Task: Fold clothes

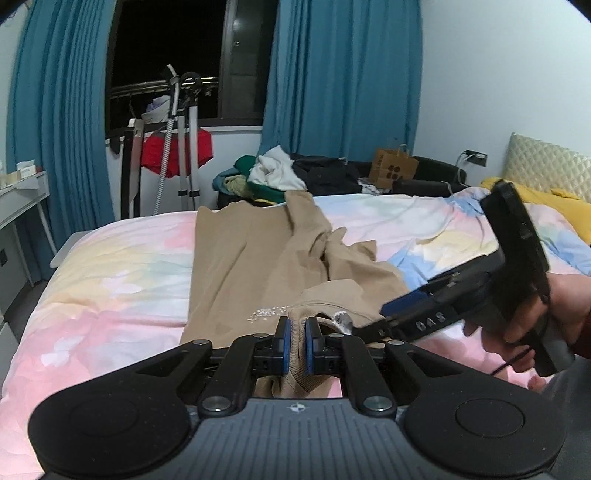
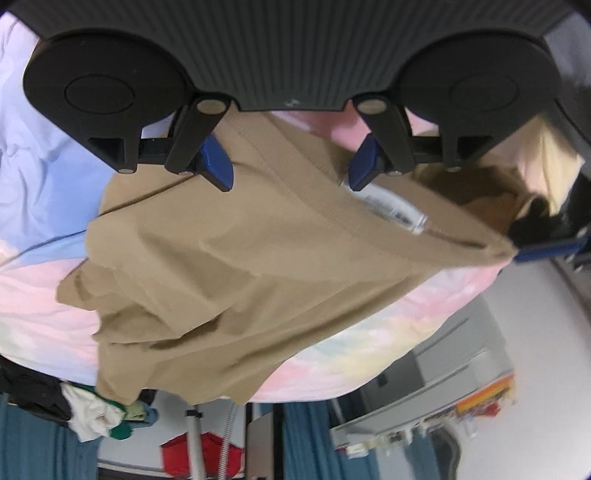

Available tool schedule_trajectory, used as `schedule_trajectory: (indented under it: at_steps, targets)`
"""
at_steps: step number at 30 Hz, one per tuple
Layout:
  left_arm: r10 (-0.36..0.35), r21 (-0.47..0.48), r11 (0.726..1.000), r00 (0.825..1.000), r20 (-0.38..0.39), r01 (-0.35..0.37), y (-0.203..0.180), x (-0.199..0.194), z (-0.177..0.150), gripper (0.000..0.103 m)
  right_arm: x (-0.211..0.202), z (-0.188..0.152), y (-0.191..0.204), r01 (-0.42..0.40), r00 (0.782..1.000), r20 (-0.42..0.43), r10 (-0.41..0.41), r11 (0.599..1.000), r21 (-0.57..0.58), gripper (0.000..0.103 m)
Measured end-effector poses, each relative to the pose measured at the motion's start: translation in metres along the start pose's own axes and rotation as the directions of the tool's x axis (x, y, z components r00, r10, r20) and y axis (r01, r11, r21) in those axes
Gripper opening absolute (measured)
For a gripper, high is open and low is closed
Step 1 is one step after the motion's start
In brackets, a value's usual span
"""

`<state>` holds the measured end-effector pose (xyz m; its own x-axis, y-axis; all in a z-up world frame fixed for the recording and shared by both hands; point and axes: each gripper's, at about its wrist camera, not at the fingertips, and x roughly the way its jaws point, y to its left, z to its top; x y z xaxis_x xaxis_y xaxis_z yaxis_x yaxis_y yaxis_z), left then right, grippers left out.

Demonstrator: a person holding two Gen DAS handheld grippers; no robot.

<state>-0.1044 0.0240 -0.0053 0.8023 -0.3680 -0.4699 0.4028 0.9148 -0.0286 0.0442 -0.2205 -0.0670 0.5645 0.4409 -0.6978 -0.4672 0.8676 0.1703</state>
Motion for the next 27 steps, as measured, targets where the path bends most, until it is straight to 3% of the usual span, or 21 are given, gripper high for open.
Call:
schedule_trajectory:
  at_steps: [6,9,10,13,16,18,20,21,23,24,26,27]
  targets:
    - [0.008,-0.02,1.0,1.0,0.003,-0.008,0.003,-0.001,0.001,0.009,0.01,-0.004,0.001,0.088,0.996,-0.022,-0.088,0.996,-0.007,0.071]
    - [0.015,-0.024,1.0,1.0,0.007,-0.015,0.003,-0.003,0.001,0.009,0.007,-0.004,-0.009,0.183,0.983,0.009,-0.184,0.982,0.043,0.07]
    - [0.016,-0.025,1.0,1.0,0.008,-0.016,0.003,-0.003,0.001,0.009,0.004,-0.003,-0.013,0.233,0.971,0.031,-0.235,0.97,0.07,0.07]
    - [-0.004,-0.012,1.0,1.0,0.025,0.004,-0.002,-0.005,0.0,0.009,-0.015,-0.003,-0.023,0.382,0.9,0.147,-0.409,0.906,0.183,0.069]
    - [-0.038,0.043,0.998,0.999,0.036,0.036,-0.015,-0.003,-0.003,0.009,-0.033,-0.007,-0.03,0.371,0.853,0.248,-0.459,0.868,0.329,0.066]
    - [-0.052,0.068,0.996,0.998,0.025,0.05,-0.021,0.001,-0.006,0.009,-0.031,-0.01,-0.027,0.41,0.834,0.239,-0.497,0.849,0.334,0.067]
    - [-0.049,0.081,0.996,0.999,0.007,0.048,-0.024,0.005,-0.008,0.009,-0.014,-0.013,-0.029,0.43,0.861,0.141,-0.489,0.847,0.313,0.066]
    - [-0.047,0.087,0.995,0.999,-0.002,0.047,-0.026,0.007,-0.009,0.009,-0.006,-0.016,-0.035,0.412,0.884,0.081,-0.461,0.849,0.33,0.066]
    - [-0.038,0.083,0.996,0.999,-0.008,0.038,-0.025,0.009,-0.01,0.009,0.009,-0.025,-0.047,0.388,0.912,-0.029,-0.409,0.838,0.384,0.059]
    - [-0.032,0.078,0.996,0.999,-0.009,0.033,-0.024,0.01,-0.01,0.009,0.01,-0.028,-0.051,0.382,0.915,-0.045,-0.4,0.828,0.41,0.048]
    - [-0.027,0.068,0.997,1.0,-0.006,0.027,-0.022,0.01,-0.01,0.009,-0.003,-0.027,-0.051,0.361,0.915,0.01,-0.404,0.827,0.43,0.036]
    - [-0.031,0.065,0.997,1.0,-0.006,0.031,-0.021,0.01,-0.01,0.009,-0.009,-0.027,-0.05,0.349,0.913,0.037,-0.406,0.827,0.44,0.021]
